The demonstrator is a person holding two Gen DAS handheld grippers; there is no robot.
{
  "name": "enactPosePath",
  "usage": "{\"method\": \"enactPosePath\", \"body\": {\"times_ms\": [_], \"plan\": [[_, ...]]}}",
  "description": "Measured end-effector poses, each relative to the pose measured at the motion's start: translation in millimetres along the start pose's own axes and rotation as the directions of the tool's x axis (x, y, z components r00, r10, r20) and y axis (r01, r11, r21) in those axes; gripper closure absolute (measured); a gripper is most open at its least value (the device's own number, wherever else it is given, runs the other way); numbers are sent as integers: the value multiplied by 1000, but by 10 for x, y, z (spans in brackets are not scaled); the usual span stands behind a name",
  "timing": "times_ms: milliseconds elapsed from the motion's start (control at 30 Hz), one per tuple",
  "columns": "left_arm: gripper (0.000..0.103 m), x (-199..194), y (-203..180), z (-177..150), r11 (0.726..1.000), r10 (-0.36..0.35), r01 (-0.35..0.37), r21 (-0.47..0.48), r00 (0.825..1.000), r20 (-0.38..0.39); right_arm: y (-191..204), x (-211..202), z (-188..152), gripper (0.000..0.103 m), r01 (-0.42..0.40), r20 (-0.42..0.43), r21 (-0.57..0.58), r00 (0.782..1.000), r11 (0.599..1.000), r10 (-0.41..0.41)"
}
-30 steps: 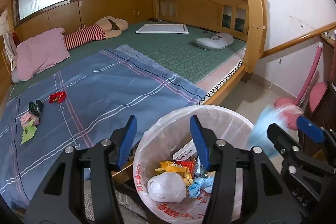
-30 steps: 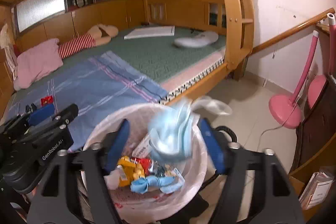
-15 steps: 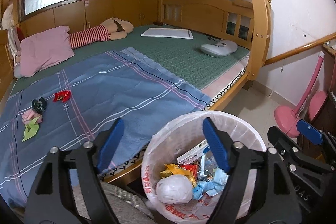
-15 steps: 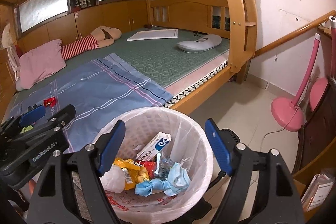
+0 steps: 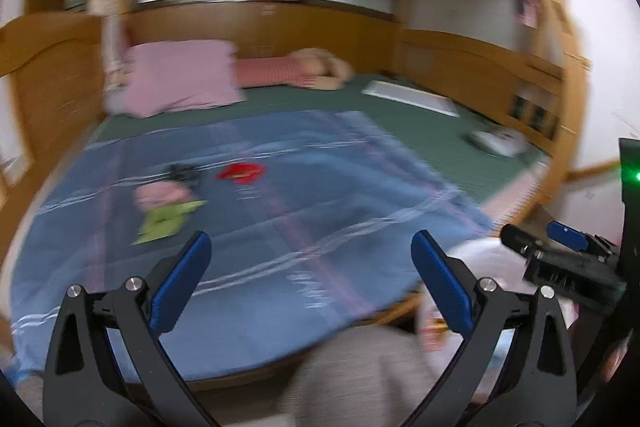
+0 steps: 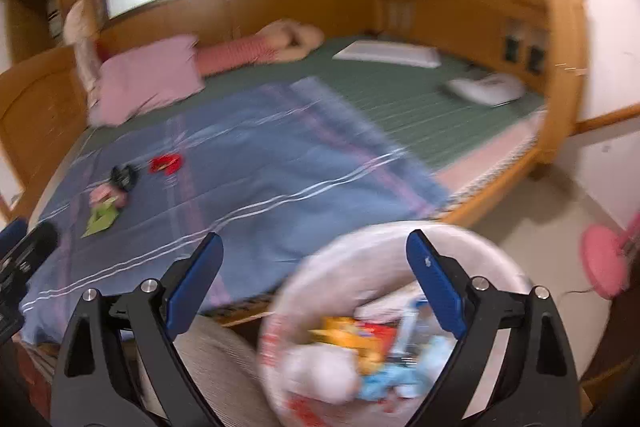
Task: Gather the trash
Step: 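Move both open tools back over the bed toward the red wrapper, then grasp the red wrapper with the right tool while the left tool grasps the green cloth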
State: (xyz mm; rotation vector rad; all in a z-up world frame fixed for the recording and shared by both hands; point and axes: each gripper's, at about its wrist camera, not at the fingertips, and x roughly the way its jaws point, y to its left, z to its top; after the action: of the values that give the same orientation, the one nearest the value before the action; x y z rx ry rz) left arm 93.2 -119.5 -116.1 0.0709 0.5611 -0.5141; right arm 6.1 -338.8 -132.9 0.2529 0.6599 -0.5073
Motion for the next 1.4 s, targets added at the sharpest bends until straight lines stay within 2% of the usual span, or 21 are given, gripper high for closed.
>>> {"method": "enactPosePath", "body": {"times_ms": [133,233,300,400,533,633,700,833,1000,1067,1100,1133,1200,1233,1267,1333,1400], "plan": [[3,28,753,-29,988,146,-145,-60,989,4,439,514,208,12,-113,-81,-11,990,993,112],[3,39,1277,-19,970,197,-196,-143,980,-3,805,904,380,12,-174,-123,-31,978,984,169],[3,59,1647,-18,948,244,-242,-205,970,-15,1074,1192,503,12,-199,-145,-51,971,979,190],[3,112,2167,-47,901,347,-347,-261,937,-46,1433,1537,652,12,-228,-168,-98,963,969,210],[3,173,2586,-128,852,431,-433,-295,899,-75,1918,2185,888,12,-290,-248,-99,934,952,259],[3,219,2796,-209,831,428,-438,-342,897,-109,2189,2635,1056,12,-295,-287,-87,922,952,260],[3,255,2858,-240,824,420,-437,-360,898,-130,2363,2867,1132,12,-275,-302,-112,925,955,231],[3,268,2913,-276,813,419,-439,-381,897,-140,2671,3321,1166,12,-262,-366,-165,912,951,188],[3,315,2886,-296,818,416,-440,-369,897,-147,2917,3678,1084,12,-228,-408,-213,904,950,125],[3,328,2891,-304,820,411,-438,-369,899,-152,2985,3789,1027,13,-216,-441,-230,892,949,96],[3,329,2894,-309,820,410,-437,-370,899,-153,2998,3842,1003,25,-212,-459,-224,884,951,89],[3,331,2895,-313,820,409,-436,-371,899,-155,3003,3869,994,44,-212,-468,-215,879,953,90],[3,340,2901,-316,821,403,-432,-374,902,-157,2970,3911,985,52,-218,-498,-182,861,959,102],[3,345,2896,-317,820,402,-432,-375,902,-159,2954,3905,985,61,-219,-493,-177,864,960,106],[3,350,2896,-320,820,402,-431,-375,902,-159,2946,3888,990,65,-215,-490,-180,866,960,102],[3,355,2886,-319,824,397,-427,-372,904,-158,2923,3864,1005,68,-222,-501,-170,858,960,110],[3,374,2875,-314,828,397,-428,-362,904,-160,2837,3780,1031,71,-229,-494,-144,859,963,131]]}}
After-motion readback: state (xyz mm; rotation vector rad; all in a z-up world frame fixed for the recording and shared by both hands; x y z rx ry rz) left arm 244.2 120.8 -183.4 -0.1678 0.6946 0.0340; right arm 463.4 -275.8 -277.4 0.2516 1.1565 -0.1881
